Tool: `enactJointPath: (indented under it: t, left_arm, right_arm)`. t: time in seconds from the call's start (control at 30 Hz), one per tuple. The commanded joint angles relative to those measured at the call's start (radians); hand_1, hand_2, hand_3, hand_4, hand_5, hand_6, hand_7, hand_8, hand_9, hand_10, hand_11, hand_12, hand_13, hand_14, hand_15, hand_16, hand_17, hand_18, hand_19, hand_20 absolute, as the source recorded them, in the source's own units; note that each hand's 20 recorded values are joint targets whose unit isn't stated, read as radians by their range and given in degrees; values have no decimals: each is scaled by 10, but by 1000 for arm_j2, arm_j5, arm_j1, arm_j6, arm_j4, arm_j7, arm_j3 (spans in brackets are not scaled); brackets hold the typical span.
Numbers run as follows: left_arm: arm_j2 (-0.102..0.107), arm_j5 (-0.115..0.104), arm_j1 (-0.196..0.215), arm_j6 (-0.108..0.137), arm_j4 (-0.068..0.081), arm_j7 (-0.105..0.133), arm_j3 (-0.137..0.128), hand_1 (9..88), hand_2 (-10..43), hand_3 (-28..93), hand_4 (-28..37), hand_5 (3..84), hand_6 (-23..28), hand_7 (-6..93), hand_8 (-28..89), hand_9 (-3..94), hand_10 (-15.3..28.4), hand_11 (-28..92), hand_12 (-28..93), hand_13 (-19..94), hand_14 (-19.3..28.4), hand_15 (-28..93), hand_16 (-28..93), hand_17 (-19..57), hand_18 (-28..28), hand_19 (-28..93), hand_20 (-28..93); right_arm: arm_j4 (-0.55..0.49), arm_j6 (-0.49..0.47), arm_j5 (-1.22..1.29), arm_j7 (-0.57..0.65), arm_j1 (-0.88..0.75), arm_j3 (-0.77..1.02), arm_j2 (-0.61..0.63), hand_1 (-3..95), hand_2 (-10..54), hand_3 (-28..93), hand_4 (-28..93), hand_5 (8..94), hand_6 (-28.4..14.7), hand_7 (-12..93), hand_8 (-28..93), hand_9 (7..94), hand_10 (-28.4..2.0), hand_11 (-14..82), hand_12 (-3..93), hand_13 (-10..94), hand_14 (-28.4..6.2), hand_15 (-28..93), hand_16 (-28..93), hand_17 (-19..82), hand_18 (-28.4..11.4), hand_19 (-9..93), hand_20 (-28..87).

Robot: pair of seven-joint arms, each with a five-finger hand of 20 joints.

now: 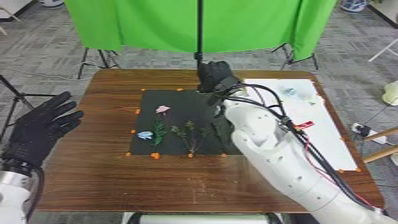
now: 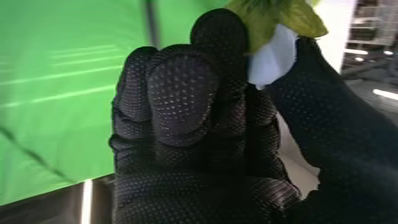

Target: Arrange flowers

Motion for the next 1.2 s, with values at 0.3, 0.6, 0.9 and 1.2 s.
enactJointPath:
  t: [0.3,0.6,0.9,1.2]
  left_arm:
    - [19,3,-17,-6,12,-24,15,250,45,733,-270,367,22,175,-120,323,116,205,90,297,125,409,-21,-63,211,523,99]
    - [17,7,-32,-17,20,-32,22,253,44,733,-272,367,23,175,-122,323,119,207,85,301,125,415,-23,-61,211,522,102]
    - [19,9,-36,-24,24,-35,24,255,43,732,-272,368,24,177,-122,323,118,212,83,302,123,422,-26,-58,211,522,102]
    - [15,8,-19,-25,20,-31,16,256,43,731,-269,369,26,177,-122,322,119,212,80,300,124,429,-32,-58,211,522,100]
  right_arm:
    - [77,-50,-105,-4,7,-163,-108,463,-95,833,-283,678,28,557,-83,874,-30,273,430,779,-18,638,252,312,-137,769,330]
    - [123,-48,-127,17,15,-178,-107,466,-90,826,-283,667,29,566,-86,866,-29,272,431,771,-18,645,252,309,-137,770,331]
    - [140,-71,-149,28,12,-191,-92,464,-87,824,-283,645,35,572,-79,854,-25,256,447,753,-16,650,257,299,-136,766,333]
    - [148,-56,-155,35,5,-176,-86,438,-75,794,-283,626,36,566,-79,823,-35,279,432,725,-24,662,250,288,-139,762,339]
